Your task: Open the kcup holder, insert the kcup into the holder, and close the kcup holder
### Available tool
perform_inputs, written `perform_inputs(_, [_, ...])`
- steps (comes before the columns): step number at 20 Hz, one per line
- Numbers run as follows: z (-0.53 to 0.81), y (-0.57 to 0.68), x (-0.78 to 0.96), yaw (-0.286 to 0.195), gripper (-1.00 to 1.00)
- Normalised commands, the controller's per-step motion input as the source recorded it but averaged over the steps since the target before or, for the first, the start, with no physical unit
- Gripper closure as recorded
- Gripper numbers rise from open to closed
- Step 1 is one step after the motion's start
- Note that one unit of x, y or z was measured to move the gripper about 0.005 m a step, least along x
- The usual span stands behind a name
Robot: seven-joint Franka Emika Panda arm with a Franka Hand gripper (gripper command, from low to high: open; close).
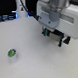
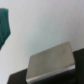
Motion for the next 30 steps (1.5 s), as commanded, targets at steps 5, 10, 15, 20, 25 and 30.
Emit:
perform_inputs(5, [0.2,-0.44,0.0,-0.292,-1.0])
perform_inputs(10, [0.1,-0.44,-0.02,-0.295,-1.0])
perform_inputs(15, [0.07,-0.48,-0.07,-0.28,-1.0])
perform_inputs(20, [0.05,-0.48,-0.11,-0.276,-1.0])
perform_inputs(25, [0.02,-0.49,-0.23,-0.262,-1.0])
perform_inputs(30, [0.01,-0.5,-0.33,-0.251,-1.0])
